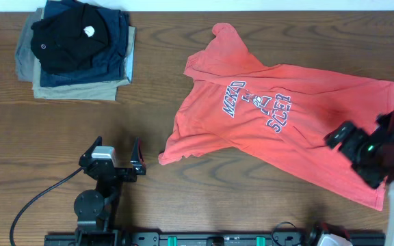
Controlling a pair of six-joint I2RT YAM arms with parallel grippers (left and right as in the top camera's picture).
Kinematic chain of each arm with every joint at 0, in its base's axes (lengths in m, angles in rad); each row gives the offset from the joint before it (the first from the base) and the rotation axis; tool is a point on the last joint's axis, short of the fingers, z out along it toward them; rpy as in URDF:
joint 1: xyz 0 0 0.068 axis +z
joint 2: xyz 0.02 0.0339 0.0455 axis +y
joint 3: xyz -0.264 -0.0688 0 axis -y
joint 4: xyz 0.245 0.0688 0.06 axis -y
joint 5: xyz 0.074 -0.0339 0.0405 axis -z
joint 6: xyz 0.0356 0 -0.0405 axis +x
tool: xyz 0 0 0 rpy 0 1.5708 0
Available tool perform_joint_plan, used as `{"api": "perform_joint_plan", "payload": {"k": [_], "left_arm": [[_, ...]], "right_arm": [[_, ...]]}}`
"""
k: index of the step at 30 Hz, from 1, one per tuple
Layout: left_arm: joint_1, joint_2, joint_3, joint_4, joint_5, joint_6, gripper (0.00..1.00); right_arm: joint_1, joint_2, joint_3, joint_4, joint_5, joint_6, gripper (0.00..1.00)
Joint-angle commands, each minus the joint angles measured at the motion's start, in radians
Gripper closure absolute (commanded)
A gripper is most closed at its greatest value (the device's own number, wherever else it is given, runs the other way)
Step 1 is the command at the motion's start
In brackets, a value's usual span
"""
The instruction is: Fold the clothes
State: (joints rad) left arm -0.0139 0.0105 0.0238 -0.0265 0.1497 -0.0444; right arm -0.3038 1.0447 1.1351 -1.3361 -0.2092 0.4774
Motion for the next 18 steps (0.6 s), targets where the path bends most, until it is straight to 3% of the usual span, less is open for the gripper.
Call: {"api": "perform_joint_plan", "payload": {"k": [1,10,18], "left_arm": [[0.004,-0.005,-0.02,-0.029,0.01,0.014,0.02],[0.004,-0.005,-0.02,-0.029,0.01,0.014,0.02],[0.003,-0.005,-0.02,-0.021,0.111,-0.047,0.02]], "right_arm": [[0.03,-0.078,-0.13,0.047,-0.075,-0.011,0.01],[0.032,-0.156,-0.457,0.254,-0.275,-0.011,0.01],[0.032,-0.156,-0.529,0.308,-0.25,-0.011,0.01]]}}
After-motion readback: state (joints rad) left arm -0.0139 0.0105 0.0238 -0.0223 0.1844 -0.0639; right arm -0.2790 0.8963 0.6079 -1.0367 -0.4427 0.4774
